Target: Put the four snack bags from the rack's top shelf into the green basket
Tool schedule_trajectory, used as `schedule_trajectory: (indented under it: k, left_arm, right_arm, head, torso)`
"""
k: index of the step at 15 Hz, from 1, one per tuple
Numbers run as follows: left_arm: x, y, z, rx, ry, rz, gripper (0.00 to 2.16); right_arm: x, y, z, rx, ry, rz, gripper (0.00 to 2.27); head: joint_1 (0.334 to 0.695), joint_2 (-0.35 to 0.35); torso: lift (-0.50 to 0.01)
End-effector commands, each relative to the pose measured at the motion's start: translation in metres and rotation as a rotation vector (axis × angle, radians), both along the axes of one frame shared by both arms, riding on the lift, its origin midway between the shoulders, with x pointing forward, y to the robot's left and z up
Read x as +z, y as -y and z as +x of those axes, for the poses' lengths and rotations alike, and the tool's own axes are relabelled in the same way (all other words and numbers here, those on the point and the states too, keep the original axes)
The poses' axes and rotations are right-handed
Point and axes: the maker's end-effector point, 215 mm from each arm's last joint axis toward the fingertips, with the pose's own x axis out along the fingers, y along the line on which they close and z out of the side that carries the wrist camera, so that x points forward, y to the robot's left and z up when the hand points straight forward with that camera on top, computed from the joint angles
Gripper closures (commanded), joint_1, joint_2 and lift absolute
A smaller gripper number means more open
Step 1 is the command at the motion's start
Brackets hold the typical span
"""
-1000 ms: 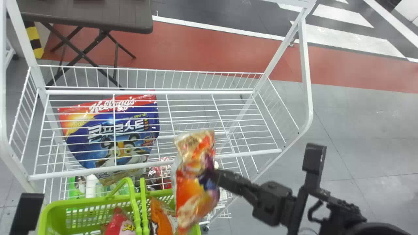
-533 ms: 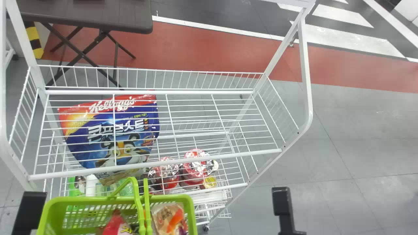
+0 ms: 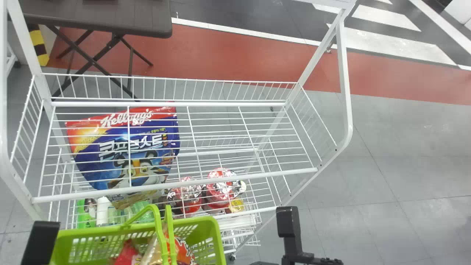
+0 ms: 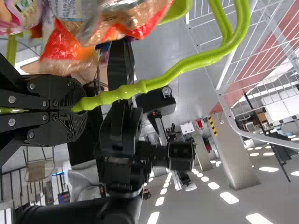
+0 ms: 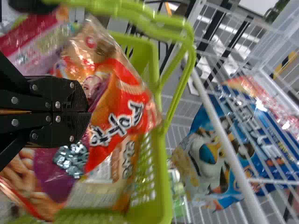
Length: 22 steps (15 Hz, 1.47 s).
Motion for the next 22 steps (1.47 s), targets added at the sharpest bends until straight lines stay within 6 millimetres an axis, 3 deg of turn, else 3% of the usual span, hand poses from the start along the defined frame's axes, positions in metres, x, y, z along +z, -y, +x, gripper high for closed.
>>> schedule_trajectory:
  k: [1,2,6,11,13,15,16,17,18,22]
  left_arm:
    - [0.001,0.001,0.001,0.001,0.002,-0.001,2.15]
    - [0.001,0.001,0.0,-0.001,0.003,-0.001,2.15]
    - [0.0,-0.001,0.001,0.003,0.002,0.002,2.15]
    - [0.0,0.001,0.001,0.001,0.001,0.002,2.15]
    - [0.001,0.002,0.0,-0.001,0.002,0.002,2.15]
    - [0.0,0.004,-0.002,-0.006,-0.001,0.005,2.15]
    - [0.0,0.004,-0.002,-0.008,-0.001,0.004,2.15]
    - [0.0,0.005,-0.003,-0.01,-0.003,0.003,2.15]
    - [0.0,0.006,-0.004,-0.011,-0.004,0.0,2.15]
    - [-0.003,0.008,-0.008,-0.017,-0.022,-0.008,2.15]
  right_arm:
    - [-0.012,0.01,0.001,-0.012,-0.02,-0.032,0.57]
    - [-0.017,0.018,0.001,-0.02,-0.025,-0.062,0.0]
    - [-0.016,0.045,0.003,-0.062,-0.03,-0.09,0.05]
    - [0.026,0.056,0.027,-0.105,0.104,-0.08,0.05]
    - [0.056,0.065,0.069,-0.139,0.306,-0.116,0.04]
    - [0.103,0.07,0.117,-0.171,0.601,-0.185,0.03]
    - [0.137,0.067,0.136,-0.187,0.772,-0.216,0.03]
    - [0.161,0.065,0.146,-0.216,0.879,-0.247,0.03]
    - [0.171,0.062,0.151,-0.242,0.917,-0.26,0.03]
    - [0.191,0.037,0.162,-0.338,1.041,-0.357,0.04]
  head:
    - [0.695,-0.35]
    - [0.695,-0.35]
    - [0.695,-0.35]
    - [0.695,-0.35]
    - [0.695,-0.35]
    - [0.695,-0.35]
    - [0.695,-0.35]
    - [0.695,-0.35]
    - [0.695,-0.35]
    - [0.695,-0.35]
  torso:
    - [0.0]
    - [0.0]
    - [0.0]
    - [0.0]
    - [0.0]
    - [0.0]
    - [0.0]
    - [0.0]
    - [0.0]
    - [0.0]
